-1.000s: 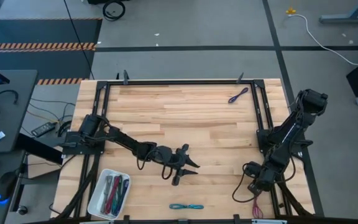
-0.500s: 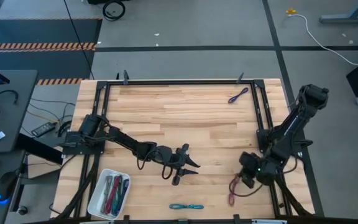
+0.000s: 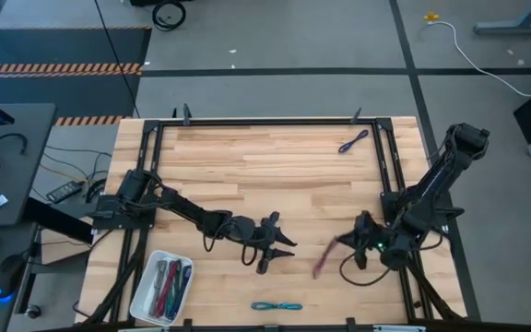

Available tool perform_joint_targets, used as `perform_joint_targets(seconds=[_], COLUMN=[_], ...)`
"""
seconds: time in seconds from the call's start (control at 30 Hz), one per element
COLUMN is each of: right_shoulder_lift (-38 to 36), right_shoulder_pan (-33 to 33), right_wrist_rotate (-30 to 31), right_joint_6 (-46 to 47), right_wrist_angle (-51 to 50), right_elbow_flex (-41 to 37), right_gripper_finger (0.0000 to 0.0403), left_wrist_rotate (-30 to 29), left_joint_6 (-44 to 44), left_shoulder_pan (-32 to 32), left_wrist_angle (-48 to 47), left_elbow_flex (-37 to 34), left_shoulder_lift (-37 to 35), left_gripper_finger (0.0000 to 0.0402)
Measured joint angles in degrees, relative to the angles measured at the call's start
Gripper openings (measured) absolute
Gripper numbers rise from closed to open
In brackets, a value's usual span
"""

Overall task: Pick and place USB-C Cables
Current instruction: Put the pink charger cable into the white bin

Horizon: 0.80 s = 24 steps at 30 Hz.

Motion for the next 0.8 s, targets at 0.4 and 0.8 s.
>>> perform_joint_targets(seconds=[0.4,0.8], right_shoulder_lift=[8.5,8.5], right_shoulder_pan=[-16.0,-18.5], right_wrist_rotate=[3.3,1.5], right_joint_6=[-49.8,-65.3], right_wrist_angle=[38.7,45.6], right_elbow_flex=[0.1,0.1], right_gripper_finger=[0.0005,0.0009], left_wrist_rotate=[-1.6,-11.3], left_joint_6=[-10.3,-10.7], left_shoulder_pan=[1.7,1.8], left_wrist_angle=[-0.9,-5.1], left_elbow_flex=[0.0,-0.1], left_shoulder_lift=[0.0,0.0], left_gripper_finger=[0.029,0.0254])
